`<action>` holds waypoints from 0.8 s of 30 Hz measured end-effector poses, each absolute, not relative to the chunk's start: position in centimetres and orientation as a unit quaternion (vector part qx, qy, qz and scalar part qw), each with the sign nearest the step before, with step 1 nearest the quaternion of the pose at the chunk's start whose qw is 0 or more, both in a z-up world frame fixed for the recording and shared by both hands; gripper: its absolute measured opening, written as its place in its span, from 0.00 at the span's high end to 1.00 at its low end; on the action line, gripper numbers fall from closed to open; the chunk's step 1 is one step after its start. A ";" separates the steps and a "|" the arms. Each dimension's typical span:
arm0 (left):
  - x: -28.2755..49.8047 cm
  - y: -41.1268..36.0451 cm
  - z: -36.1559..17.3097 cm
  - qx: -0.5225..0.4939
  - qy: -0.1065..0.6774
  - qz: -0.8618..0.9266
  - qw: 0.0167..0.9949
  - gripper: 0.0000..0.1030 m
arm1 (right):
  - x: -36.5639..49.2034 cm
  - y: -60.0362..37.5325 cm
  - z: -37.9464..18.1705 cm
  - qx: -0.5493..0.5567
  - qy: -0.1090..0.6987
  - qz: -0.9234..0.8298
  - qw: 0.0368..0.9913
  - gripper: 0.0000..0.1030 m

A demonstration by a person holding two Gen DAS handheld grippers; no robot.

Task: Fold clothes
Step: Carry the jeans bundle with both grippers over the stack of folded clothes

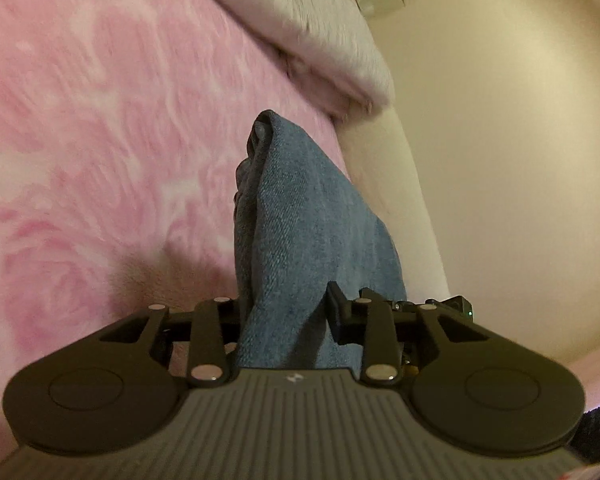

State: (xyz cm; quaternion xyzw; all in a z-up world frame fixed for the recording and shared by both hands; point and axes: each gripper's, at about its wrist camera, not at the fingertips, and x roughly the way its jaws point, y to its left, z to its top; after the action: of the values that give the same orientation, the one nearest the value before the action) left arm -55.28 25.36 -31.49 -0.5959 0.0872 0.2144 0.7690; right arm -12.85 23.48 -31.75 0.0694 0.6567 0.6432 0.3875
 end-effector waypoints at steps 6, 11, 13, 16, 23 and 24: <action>-64.5 20.4 -21.2 -0.589 0.047 0.309 0.746 0.73 | -19.8 27.2 -22.6 0.027 0.673 0.672 0.307 0.70; -76.6 17.9 -17.1 -0.570 0.019 0.362 0.737 0.72 | -29.1 29.6 -16.9 -0.017 0.673 0.702 0.234 0.70; -81.4 16.9 -15.5 -0.562 0.007 0.383 0.733 0.72 | -33.9 30.1 -15.4 -0.029 0.669 0.713 0.208 0.70; -88.6 15.4 -13.1 -0.549 -0.009 0.414 0.726 0.72 | -42.7 30.1 -14.5 -0.035 0.664 0.725 0.181 0.70; -106.7 13.7 -8.4 -0.527 -0.031 0.470 0.707 0.72 | -64.3 30.6 -13.8 -0.027 0.670 0.727 0.147 0.70; -109.8 14.1 -8.1 -0.528 -0.028 0.472 0.705 0.72 | -67.3 30.8 -13.8 -0.024 0.674 0.723 0.149 0.70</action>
State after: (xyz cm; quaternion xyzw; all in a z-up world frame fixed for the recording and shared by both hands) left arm -109.76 14.09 -8.05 -0.5282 -0.0280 0.4725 0.7050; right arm -67.28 30.83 -13.77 -0.0244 0.6741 0.7231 0.1485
